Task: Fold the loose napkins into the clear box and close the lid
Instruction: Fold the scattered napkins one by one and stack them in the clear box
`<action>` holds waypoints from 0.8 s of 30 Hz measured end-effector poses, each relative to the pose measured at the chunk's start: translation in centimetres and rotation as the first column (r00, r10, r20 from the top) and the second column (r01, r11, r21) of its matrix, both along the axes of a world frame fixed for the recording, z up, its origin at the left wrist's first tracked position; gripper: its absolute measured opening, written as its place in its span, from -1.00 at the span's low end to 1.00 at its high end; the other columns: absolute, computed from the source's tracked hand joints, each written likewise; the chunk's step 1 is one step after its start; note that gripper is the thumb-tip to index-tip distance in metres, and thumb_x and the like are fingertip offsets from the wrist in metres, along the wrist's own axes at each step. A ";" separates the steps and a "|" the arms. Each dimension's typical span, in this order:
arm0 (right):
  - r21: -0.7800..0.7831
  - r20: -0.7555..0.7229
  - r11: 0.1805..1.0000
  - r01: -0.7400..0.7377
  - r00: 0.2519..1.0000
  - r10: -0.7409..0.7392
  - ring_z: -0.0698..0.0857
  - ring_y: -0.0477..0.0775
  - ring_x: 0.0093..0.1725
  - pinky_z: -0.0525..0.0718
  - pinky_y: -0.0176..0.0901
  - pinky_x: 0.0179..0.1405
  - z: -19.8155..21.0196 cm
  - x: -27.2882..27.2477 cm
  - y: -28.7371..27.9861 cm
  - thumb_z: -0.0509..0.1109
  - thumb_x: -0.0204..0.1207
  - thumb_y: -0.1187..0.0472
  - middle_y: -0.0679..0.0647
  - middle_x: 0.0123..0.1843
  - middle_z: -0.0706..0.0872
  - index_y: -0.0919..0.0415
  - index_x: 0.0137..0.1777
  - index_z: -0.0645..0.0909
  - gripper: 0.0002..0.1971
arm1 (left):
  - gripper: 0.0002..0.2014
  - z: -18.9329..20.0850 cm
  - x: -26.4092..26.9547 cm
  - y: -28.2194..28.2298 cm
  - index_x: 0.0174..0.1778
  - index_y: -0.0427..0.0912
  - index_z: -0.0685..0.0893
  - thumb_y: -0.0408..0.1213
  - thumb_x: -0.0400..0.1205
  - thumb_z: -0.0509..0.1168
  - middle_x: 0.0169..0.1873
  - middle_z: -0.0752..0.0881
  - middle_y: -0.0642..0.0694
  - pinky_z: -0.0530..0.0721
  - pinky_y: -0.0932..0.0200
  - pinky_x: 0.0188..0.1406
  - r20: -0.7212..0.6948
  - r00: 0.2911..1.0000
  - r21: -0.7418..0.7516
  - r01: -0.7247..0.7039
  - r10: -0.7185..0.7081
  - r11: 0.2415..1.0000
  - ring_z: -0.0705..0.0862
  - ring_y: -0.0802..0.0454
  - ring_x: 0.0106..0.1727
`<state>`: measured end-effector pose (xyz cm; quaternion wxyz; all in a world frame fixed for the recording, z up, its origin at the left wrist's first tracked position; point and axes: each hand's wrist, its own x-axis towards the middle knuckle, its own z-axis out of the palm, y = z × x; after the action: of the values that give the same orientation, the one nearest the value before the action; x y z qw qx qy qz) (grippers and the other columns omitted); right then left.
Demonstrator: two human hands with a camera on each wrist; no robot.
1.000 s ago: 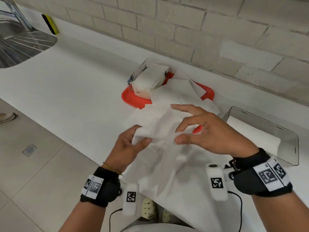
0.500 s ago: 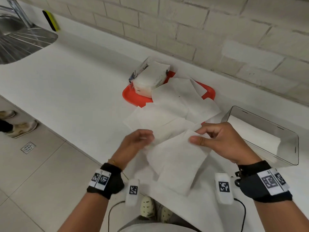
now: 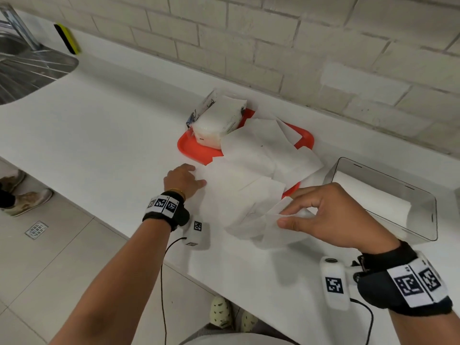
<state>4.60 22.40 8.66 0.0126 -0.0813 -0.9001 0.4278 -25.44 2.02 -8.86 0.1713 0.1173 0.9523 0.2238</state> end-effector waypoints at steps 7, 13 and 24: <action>0.019 0.009 1.000 0.010 1.000 -0.010 0.83 -0.17 0.06 0.70 -0.14 0.15 -0.1 -0.3 0.1 0.74 0.38 0.04 -0.24 -0.07 0.88 -0.01 -0.17 0.92 -0.90 | -0.63 -0.3 -0.5 -0.5 0.19 0.12 0.74 0.09 0.50 0.57 0.23 0.74 0.00 0.66 -0.02 0.37 0.014 1.000 0.061 -0.006 0.006 0.998 0.72 -0.09 0.30; 0.049 0.063 0.999 -0.016 0.998 0.013 0.77 -0.28 0.09 0.66 -0.33 0.07 -0.5 -0.7 -0.4 0.75 0.37 0.03 -0.21 -0.09 0.87 0.02 -0.15 0.92 -0.87 | -0.37 0.3 -0.4 0.4 0.44 0.10 0.63 0.12 0.46 0.62 0.34 0.56 -0.13 0.64 -0.14 0.45 -0.003 0.988 0.001 0.155 -0.155 0.988 0.65 -0.13 0.39; 0.027 0.105 0.999 -0.019 0.994 0.016 0.76 -0.21 0.18 0.64 -0.42 0.11 -0.5 -0.3 -0.4 0.75 0.36 0.04 -0.25 -0.03 0.85 -0.02 -0.16 0.93 -0.90 | -0.71 1.2 -0.8 0.2 0.12 0.05 0.70 -0.10 0.54 0.60 0.19 0.76 -0.04 0.66 0.04 0.32 0.160 0.987 0.122 -0.038 0.019 0.992 0.73 -0.09 0.26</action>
<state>4.34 21.96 8.18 -0.0371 -0.0954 -0.9061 0.4105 -26.24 2.20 -7.69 0.2356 0.0959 0.9213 0.2941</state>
